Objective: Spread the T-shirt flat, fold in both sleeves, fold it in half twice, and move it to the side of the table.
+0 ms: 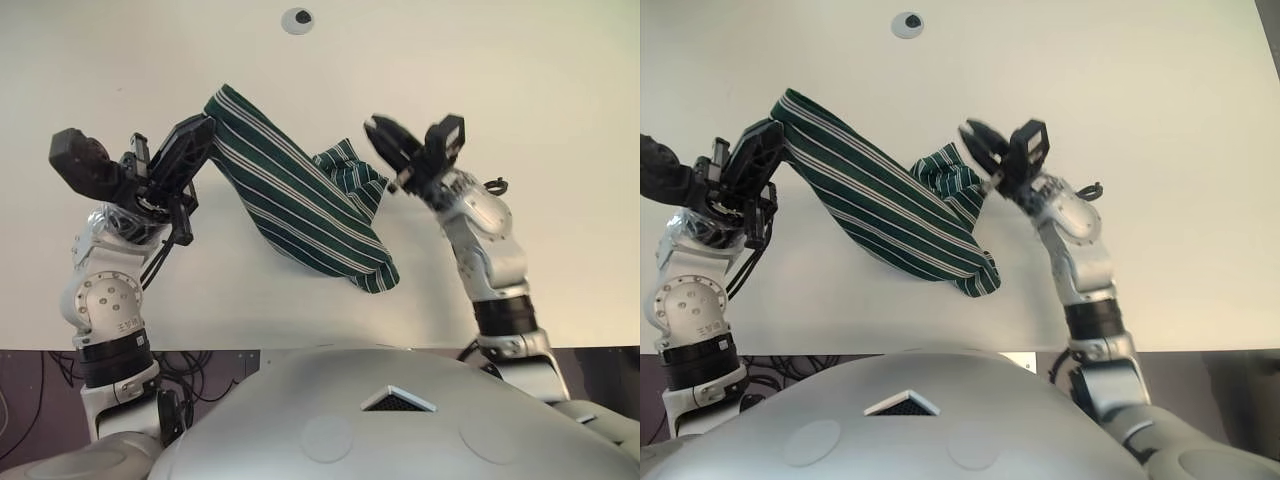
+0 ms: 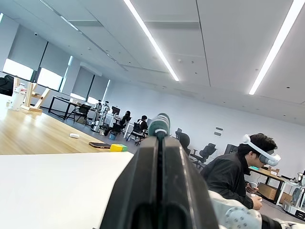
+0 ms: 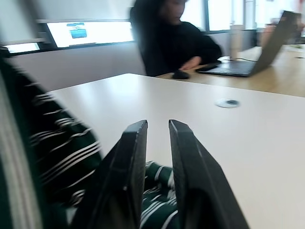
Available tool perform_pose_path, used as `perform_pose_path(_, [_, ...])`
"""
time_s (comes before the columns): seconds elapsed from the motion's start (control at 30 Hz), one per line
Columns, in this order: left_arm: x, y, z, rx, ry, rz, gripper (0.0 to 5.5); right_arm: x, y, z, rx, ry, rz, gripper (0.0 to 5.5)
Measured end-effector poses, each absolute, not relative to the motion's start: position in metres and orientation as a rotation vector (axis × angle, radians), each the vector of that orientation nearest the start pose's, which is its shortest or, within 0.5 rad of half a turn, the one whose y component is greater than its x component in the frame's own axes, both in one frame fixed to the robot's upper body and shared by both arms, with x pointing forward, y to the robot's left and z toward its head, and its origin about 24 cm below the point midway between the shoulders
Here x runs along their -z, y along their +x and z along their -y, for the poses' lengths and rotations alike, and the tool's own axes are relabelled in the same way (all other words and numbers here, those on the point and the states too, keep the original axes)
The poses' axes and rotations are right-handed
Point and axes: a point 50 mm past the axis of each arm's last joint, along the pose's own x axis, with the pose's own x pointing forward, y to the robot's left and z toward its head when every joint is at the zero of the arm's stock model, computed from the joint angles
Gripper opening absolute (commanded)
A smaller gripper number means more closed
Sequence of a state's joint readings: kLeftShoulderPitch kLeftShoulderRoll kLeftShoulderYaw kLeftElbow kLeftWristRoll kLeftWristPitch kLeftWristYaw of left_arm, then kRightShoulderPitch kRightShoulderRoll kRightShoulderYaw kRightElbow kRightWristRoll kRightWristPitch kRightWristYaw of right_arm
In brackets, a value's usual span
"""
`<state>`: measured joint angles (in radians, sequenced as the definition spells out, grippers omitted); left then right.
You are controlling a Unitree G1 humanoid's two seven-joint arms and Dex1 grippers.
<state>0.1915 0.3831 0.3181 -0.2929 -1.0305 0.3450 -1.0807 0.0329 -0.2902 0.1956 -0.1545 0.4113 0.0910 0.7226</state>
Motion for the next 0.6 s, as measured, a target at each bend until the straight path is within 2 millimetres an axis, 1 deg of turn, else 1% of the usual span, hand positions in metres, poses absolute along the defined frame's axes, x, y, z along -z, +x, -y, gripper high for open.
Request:
perform_pose_path(0.03, [-0.107,0.184,-0.222,0.986,-0.545,0.247,0.00,-0.061,0.217,0.122,-0.990,0.144,-0.005,1.35])
perform_pose_path(0.1, [-0.100,0.177,-0.228,0.957,-0.472,0.191,0.00,-0.065,0.201,0.124,-1.099,0.144,-0.020,1.77])
perform_pose_path(0.17, [-0.095,0.169,-0.236,0.951,-0.386,0.142,0.00,-0.063,0.194,0.124,-1.140,0.140,-0.042,2.08])
perform_pose_path(0.23, [-0.087,0.155,-0.242,0.975,-0.228,0.075,0.00,-0.057,0.183,0.122,-1.199,0.114,-0.087,2.36])
perform_pose_path(0.3, [-0.074,0.144,-0.246,1.000,-0.116,0.007,0.00,-0.045,0.173,0.123,-1.233,0.055,-0.156,2.68])
perform_pose_path(0.37, [-0.066,0.137,-0.253,1.011,-0.046,-0.063,0.00,-0.036,0.172,0.126,-1.205,0.022,-0.198,2.99])
perform_pose_path(0.4, [-0.065,0.135,-0.257,1.010,-0.028,-0.085,0.00,-0.033,0.173,0.128,-1.187,0.004,-0.211,3.17])
perform_pose_path(0.5, [-0.069,0.132,-0.277,0.992,0.030,-0.128,0.00,-0.026,0.177,0.133,-1.140,-0.017,-0.239,3.17])
perform_pose_path(0.6, [-0.069,0.127,-0.296,0.940,0.057,-0.180,0.00,-0.023,0.177,0.134,-1.132,-0.029,-0.255,3.17])
